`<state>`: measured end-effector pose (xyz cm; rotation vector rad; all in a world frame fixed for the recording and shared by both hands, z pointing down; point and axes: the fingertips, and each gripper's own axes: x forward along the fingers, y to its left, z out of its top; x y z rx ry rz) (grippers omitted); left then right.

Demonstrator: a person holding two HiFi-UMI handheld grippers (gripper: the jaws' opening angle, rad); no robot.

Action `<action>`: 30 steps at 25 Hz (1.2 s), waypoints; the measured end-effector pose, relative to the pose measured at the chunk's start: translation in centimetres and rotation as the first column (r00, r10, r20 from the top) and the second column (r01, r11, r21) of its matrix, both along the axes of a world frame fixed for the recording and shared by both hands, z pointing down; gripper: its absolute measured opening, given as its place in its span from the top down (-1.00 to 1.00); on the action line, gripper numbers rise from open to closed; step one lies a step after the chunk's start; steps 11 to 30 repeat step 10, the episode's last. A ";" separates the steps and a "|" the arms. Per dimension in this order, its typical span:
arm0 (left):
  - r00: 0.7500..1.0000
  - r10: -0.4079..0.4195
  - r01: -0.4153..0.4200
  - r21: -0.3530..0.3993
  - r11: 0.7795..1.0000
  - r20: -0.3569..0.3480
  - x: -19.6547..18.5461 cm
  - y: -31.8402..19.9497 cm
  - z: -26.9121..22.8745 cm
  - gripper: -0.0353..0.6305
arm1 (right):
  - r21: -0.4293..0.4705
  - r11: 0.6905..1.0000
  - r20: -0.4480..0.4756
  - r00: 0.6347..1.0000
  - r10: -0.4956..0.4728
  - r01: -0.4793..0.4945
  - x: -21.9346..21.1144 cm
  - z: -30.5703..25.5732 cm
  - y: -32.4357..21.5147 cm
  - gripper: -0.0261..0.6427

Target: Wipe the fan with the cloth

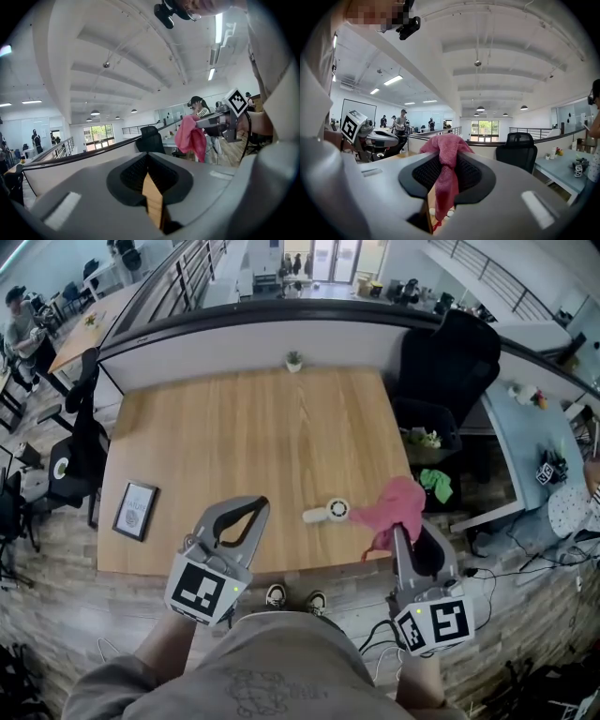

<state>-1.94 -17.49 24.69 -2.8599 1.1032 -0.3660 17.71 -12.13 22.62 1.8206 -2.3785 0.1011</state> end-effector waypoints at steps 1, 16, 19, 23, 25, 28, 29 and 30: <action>1.000 -0.001 0.001 0.004 1.000 -0.003 0.0 0.0 -0.2 0.90 | -0.001 1.000 -0.002 1.000 -0.002 0.002 0.0 0.0 0.0 0.66; 1.000 0.023 -0.023 0.013 1.000 0.000 0.7 0.9 -0.4 0.90 | -0.011 1.000 -0.016 1.000 -0.007 0.007 -0.2 0.4 0.5 0.66; 1.000 0.023 -0.023 0.013 1.000 0.000 0.7 0.9 -0.4 0.90 | -0.011 1.000 -0.016 1.000 -0.007 0.007 -0.2 0.4 0.5 0.66; 1.000 0.023 -0.023 0.013 1.000 0.000 0.7 0.9 -0.4 0.90 | -0.011 1.000 -0.016 1.000 -0.007 0.007 -0.2 0.4 0.5 0.66; 1.000 0.023 -0.023 0.013 1.000 0.000 0.7 0.9 -0.4 0.90 | -0.011 1.000 -0.016 1.000 -0.007 0.007 -0.2 0.4 0.5 0.66; 1.000 0.023 -0.023 0.013 1.000 0.000 0.7 0.9 -0.4 0.90 | -0.011 1.000 -0.016 1.000 -0.007 0.007 -0.2 0.4 0.5 0.66; 1.000 0.023 -0.023 0.013 1.000 0.000 0.7 0.9 -0.4 0.90 | -0.011 1.000 -0.016 1.000 -0.007 0.007 -0.2 0.4 0.5 0.66; 1.000 0.023 -0.023 0.013 1.000 0.000 0.7 0.9 -0.4 0.90 | -0.011 1.000 -0.016 1.000 -0.007 0.007 -0.2 0.4 0.5 0.66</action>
